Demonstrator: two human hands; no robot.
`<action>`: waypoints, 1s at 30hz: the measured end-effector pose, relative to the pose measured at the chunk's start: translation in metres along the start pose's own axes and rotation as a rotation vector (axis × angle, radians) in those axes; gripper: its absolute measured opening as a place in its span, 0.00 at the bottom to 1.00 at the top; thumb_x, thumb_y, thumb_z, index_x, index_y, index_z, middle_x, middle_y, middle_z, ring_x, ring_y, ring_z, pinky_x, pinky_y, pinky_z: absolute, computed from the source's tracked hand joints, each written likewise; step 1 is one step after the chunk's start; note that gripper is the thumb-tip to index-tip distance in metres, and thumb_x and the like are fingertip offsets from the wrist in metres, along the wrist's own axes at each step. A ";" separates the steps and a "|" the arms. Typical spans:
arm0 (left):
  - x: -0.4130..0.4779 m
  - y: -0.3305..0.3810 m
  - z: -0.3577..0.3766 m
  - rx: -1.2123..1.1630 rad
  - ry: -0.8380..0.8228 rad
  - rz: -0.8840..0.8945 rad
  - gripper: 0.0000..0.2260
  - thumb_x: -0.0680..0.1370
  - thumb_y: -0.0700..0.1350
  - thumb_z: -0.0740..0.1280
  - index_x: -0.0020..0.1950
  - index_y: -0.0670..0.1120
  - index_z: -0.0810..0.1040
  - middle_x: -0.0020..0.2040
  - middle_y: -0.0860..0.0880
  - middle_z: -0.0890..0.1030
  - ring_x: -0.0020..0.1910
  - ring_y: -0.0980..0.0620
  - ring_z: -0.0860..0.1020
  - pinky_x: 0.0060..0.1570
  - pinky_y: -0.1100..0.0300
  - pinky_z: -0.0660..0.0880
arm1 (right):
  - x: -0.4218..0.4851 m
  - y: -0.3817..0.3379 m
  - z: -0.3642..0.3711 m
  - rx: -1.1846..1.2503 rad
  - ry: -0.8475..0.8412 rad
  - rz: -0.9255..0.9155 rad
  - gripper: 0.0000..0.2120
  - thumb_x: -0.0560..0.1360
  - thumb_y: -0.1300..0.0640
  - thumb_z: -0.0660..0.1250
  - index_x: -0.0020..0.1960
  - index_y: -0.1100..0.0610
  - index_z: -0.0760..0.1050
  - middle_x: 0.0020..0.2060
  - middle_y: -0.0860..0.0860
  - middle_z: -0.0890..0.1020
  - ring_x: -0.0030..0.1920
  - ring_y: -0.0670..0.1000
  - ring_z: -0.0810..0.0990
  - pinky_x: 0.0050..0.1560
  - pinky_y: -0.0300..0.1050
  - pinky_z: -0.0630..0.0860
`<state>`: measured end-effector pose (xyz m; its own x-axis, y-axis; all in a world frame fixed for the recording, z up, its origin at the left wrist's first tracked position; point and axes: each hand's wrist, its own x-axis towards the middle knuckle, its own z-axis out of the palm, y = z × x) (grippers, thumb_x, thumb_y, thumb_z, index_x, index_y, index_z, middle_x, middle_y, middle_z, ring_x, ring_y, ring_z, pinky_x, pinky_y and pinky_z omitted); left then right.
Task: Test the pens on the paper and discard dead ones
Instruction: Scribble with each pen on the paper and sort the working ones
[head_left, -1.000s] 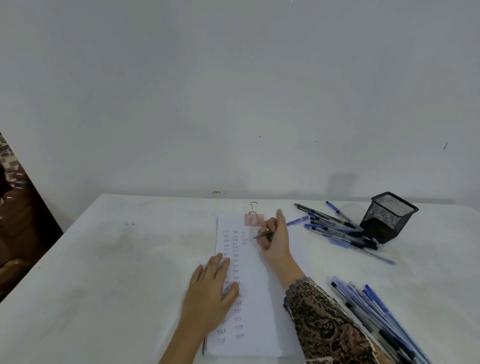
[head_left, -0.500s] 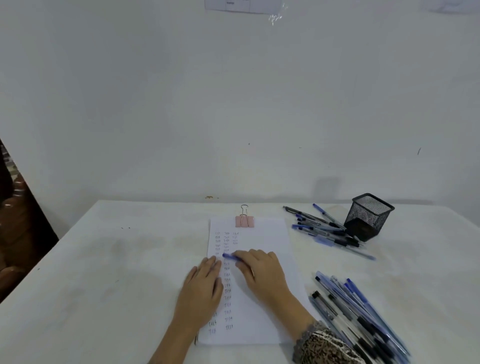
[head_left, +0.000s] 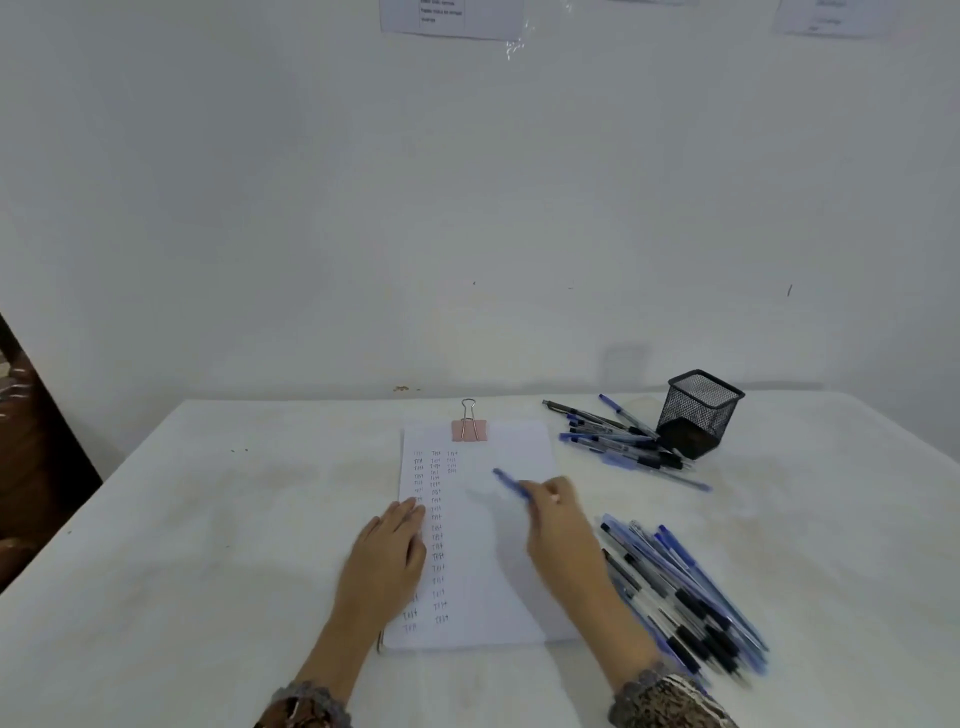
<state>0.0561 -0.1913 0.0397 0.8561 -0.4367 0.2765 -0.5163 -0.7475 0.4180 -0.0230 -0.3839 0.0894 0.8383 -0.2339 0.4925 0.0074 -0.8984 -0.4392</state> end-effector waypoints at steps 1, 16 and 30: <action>0.000 0.000 0.000 -0.005 0.002 0.000 0.37 0.70 0.57 0.37 0.70 0.43 0.68 0.72 0.49 0.67 0.71 0.53 0.64 0.68 0.62 0.52 | -0.001 0.009 -0.012 0.007 0.015 0.115 0.15 0.79 0.63 0.57 0.64 0.58 0.73 0.52 0.55 0.75 0.32 0.48 0.73 0.34 0.35 0.71; -0.002 0.000 0.001 -0.018 0.032 -0.011 0.37 0.70 0.58 0.38 0.70 0.44 0.68 0.72 0.50 0.66 0.71 0.54 0.64 0.68 0.64 0.52 | -0.009 0.112 -0.090 -0.339 -0.366 0.649 0.06 0.77 0.50 0.60 0.51 0.50 0.73 0.54 0.52 0.76 0.55 0.55 0.76 0.54 0.47 0.73; -0.001 0.002 -0.001 -0.048 0.035 -0.029 0.37 0.69 0.59 0.37 0.71 0.45 0.67 0.72 0.52 0.65 0.71 0.56 0.63 0.69 0.65 0.50 | 0.074 0.148 -0.044 -0.560 -0.379 0.260 0.10 0.79 0.55 0.58 0.58 0.55 0.70 0.58 0.53 0.73 0.60 0.55 0.71 0.59 0.50 0.71</action>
<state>0.0539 -0.1916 0.0409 0.8699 -0.3965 0.2934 -0.4923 -0.7343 0.4674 0.0160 -0.5501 0.0936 0.9072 -0.4119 0.0858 -0.4130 -0.9107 -0.0060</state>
